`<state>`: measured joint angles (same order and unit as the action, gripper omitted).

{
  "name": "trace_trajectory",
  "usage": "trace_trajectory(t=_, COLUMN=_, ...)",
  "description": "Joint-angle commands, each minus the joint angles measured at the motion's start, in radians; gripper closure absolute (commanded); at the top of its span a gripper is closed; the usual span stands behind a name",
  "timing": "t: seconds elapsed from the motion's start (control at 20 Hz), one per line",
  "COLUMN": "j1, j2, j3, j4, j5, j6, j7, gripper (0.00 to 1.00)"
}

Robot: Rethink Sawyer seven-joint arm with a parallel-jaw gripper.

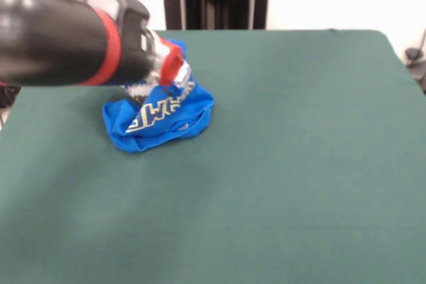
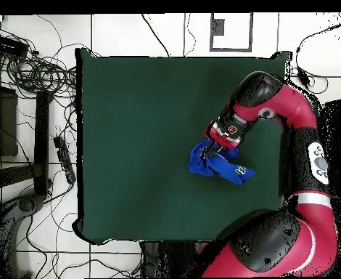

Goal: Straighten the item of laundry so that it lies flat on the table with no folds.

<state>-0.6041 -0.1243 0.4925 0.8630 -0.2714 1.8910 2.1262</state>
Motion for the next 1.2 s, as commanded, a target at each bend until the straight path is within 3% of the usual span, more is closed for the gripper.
trace_trajectory(t=0.05, j1=0.053, j2=0.013, j3=-0.028, j4=0.263, j5=0.144, j6=-0.135, j7=0.210, gripper=1.00)
trace_trajectory(t=0.3, j1=0.063, j2=-0.057, j3=-0.072, j4=0.437, j5=0.245, j6=-0.237, j7=0.275, gripper=1.00)
trace_trajectory(t=0.7, j1=0.074, j2=-0.088, j3=-0.127, j4=0.622, j5=0.339, j6=-0.449, j7=0.252, gripper=1.00)
trace_trajectory(t=1.15, j1=0.095, j2=-0.090, j3=-0.181, j4=0.641, j5=0.337, j6=-0.561, j7=0.186, gripper=1.00)
trace_trajectory(t=1.2, j1=0.101, j2=-0.095, j3=-0.192, j4=0.640, j5=0.338, j6=-0.565, j7=0.181, gripper=0.00)
